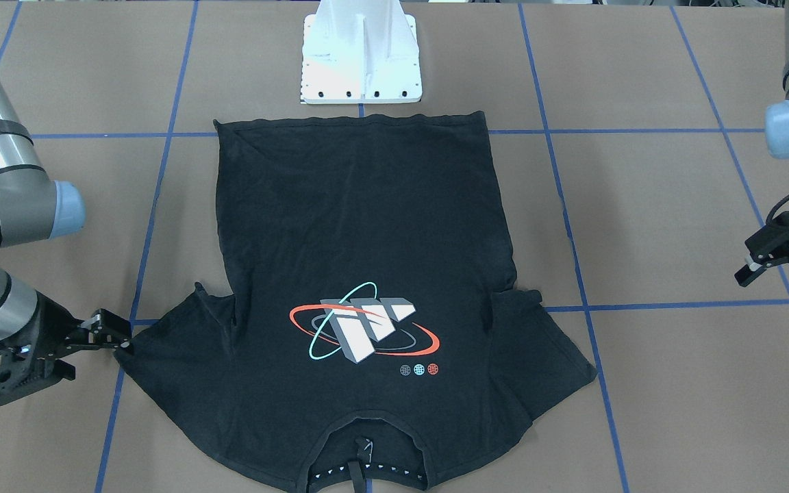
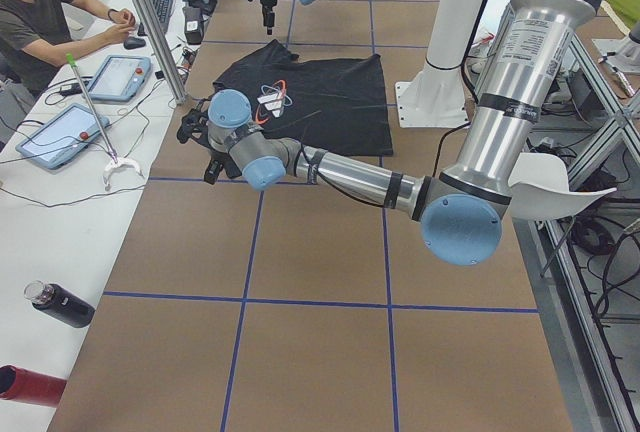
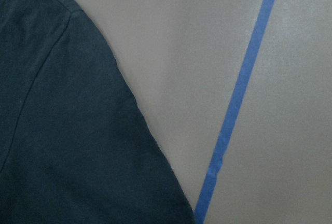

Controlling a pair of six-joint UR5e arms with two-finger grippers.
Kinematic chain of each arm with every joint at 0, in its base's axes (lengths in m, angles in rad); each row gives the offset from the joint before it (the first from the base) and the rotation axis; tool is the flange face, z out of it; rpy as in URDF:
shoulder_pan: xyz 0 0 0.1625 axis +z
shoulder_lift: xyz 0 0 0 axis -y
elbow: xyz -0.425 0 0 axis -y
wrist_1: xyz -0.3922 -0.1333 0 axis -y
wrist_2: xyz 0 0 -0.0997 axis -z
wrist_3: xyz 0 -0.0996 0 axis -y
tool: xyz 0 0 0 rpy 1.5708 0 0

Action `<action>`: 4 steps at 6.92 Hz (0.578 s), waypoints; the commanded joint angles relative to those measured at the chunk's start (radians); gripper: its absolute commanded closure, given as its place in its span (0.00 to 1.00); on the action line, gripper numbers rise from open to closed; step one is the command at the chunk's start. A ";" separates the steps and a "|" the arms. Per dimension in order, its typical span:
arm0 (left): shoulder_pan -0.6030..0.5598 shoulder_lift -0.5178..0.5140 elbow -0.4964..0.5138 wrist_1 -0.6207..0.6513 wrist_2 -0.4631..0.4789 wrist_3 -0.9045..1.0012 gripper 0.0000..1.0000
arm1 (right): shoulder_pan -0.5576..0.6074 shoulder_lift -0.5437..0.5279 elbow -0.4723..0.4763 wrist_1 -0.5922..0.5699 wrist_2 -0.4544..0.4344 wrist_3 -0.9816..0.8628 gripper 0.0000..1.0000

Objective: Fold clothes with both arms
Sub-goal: 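Move the right gripper to the sleeve nearest it and grasp it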

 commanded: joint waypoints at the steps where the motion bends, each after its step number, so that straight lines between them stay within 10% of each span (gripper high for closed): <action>1: 0.001 0.000 0.004 -0.001 0.000 -0.002 0.00 | -0.028 -0.002 -0.013 0.012 -0.031 0.006 0.11; 4: 0.001 0.000 0.004 -0.001 -0.001 -0.004 0.00 | -0.040 -0.012 -0.013 0.008 -0.025 0.018 0.16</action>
